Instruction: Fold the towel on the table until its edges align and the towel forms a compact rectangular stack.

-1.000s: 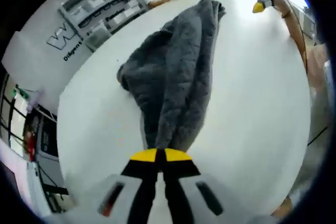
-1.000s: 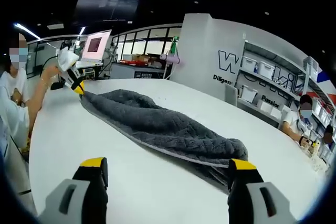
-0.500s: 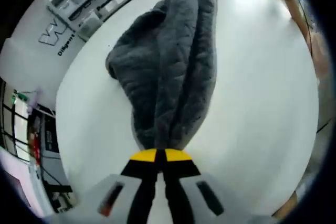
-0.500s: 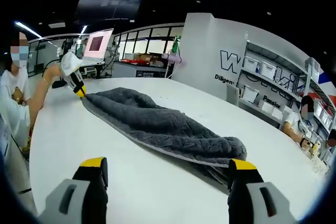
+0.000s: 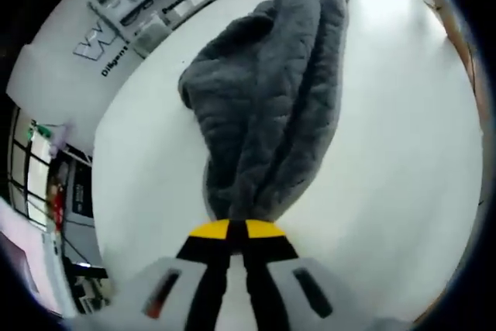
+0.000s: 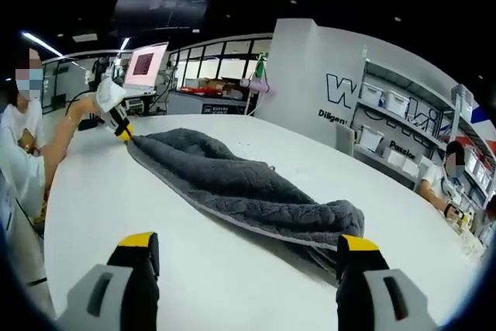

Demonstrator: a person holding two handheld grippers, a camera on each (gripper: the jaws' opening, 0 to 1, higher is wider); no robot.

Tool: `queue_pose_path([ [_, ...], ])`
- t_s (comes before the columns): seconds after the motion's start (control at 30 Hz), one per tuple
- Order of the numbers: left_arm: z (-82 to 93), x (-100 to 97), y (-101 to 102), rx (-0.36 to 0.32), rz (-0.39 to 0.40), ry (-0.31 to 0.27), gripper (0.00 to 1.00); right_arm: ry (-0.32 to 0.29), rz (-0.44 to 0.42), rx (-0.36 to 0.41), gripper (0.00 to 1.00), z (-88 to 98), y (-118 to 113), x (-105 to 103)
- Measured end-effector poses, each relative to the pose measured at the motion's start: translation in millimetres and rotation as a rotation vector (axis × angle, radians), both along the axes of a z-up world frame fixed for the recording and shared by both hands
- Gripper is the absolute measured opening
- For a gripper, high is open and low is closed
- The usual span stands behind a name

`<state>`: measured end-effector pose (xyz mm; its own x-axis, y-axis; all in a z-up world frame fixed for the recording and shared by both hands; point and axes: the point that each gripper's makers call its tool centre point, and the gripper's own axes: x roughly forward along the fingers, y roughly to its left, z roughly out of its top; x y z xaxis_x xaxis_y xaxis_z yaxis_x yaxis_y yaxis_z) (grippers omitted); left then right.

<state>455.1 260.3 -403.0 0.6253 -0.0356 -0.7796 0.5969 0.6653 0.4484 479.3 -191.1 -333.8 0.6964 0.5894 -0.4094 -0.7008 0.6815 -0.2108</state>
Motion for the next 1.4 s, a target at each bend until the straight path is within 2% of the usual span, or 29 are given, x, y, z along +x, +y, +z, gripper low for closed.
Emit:
queue_pose_path([
  [0.13,12.5,2.3,-5,-0.092,-0.011,-0.064,0.24,0.000,0.000,-0.001,0.99,-0.6,0,0],
  [0.3,33.3,-3.4,-26,-0.244,-0.080,-0.126,0.27,0.001,0.002,-0.005,0.99,-1.5,0,0],
  [0.4,46.0,-6.1,-39,-0.308,-0.134,-0.169,0.29,0.002,0.005,-0.007,0.99,-2.1,1,-1],
  [0.53,55.2,-5.3,-47,-0.359,-0.158,-0.201,0.35,0.003,0.004,-0.008,0.99,-3.0,1,-1],
  [0.67,60.9,-5.6,-55,-0.445,-0.163,-0.206,0.40,0.005,0.004,-0.007,0.99,-3.2,1,-1],
  [0.73,62.7,-6.2,-56,-0.463,-0.166,-0.209,0.42,0.007,0.005,-0.009,0.99,-4.0,1,-1],
  [0.87,65.9,-3.5,-59,-0.475,-0.163,-0.227,0.63,0.014,0.015,-0.018,0.99,-6.8,4,-2],
  [0.97,64.3,-2.8,-62,-0.462,-0.168,-0.225,0.73,0.018,0.018,-0.025,0.99,-8.5,4,-2],
  [1.1,64.6,-4.3,-68,-0.463,-0.192,-0.219,0.76,0.021,0.016,-0.028,0.99,-9.1,4,-2],
  [1.33,77.3,-7.1,-81,-0.529,-0.222,-0.258,0.99,0.026,0.015,-0.032,0.99,-11.1,4,-2],
  [1.4,78.4,-8.0,-83,-0.538,-0.225,-0.259,0.99,0.030,0.016,-0.035,0.99,-11.9,3,-1],
])
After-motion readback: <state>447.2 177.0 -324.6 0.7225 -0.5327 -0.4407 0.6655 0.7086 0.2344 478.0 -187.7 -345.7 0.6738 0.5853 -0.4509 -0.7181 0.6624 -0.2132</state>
